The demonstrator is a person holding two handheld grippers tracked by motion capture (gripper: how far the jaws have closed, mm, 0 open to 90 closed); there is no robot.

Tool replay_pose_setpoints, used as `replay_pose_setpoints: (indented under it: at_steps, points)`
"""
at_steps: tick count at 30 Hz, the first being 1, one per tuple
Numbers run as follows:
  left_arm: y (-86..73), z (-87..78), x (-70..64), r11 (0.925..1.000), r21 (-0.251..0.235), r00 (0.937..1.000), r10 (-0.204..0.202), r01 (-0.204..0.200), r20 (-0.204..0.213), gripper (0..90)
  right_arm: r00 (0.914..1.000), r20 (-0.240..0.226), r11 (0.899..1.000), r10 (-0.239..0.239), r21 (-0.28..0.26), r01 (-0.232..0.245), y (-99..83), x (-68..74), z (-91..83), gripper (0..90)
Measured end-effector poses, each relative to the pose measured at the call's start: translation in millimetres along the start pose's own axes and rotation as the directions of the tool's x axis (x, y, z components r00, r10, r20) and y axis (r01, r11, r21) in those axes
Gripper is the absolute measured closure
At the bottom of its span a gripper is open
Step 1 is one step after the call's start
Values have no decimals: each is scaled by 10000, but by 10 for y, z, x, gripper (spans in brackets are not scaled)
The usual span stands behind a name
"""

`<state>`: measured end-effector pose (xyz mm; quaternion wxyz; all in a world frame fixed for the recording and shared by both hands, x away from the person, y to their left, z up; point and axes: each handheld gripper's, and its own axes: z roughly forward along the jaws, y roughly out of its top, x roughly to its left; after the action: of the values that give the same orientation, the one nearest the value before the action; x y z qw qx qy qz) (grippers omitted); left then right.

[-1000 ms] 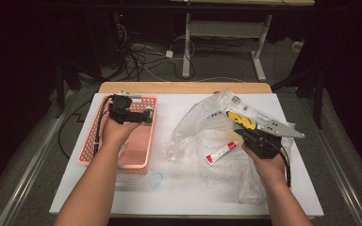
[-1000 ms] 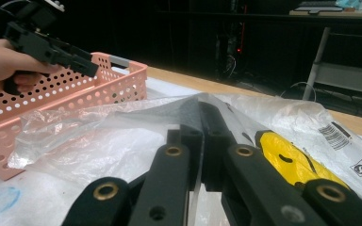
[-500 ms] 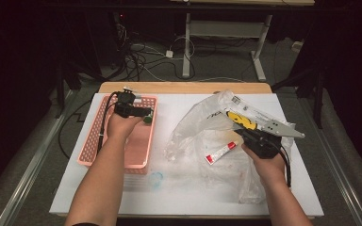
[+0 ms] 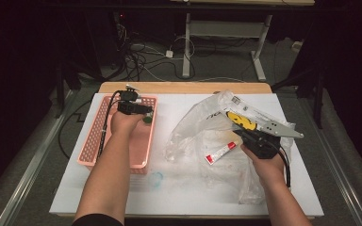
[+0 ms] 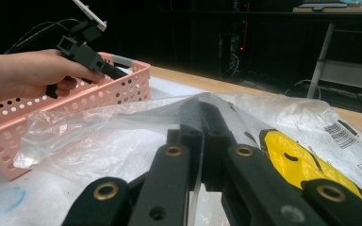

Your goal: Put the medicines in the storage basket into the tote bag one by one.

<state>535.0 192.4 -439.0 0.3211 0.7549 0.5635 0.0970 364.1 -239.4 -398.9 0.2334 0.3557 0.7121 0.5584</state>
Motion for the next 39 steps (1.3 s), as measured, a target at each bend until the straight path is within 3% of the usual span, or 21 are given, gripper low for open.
replay_pose_setpoints:
  at_steps: [4,13,23,32,39]
  points:
    - [-8,55,16,9996,211,9998,-180,180,9,353,10000,-47,10000,-10,20,10,-6,2,12,900]
    - [-57,171,28,9963,847,9998,-131,120,126,414,10000,-53,10000,-59,73,60,-16,6,24,900]
    - [-88,245,14,9887,1496,9991,48,14,-410,467,9999,-85,9999,-81,122,82,-21,18,37,900]
    - [-86,232,-3,9869,1608,9968,232,-107,-760,535,9999,-74,9999,-87,109,87,-18,21,32,900]
    - [-72,156,-54,9862,1613,9964,498,-383,-680,536,9999,-59,9999,-93,83,93,-15,17,27,900]
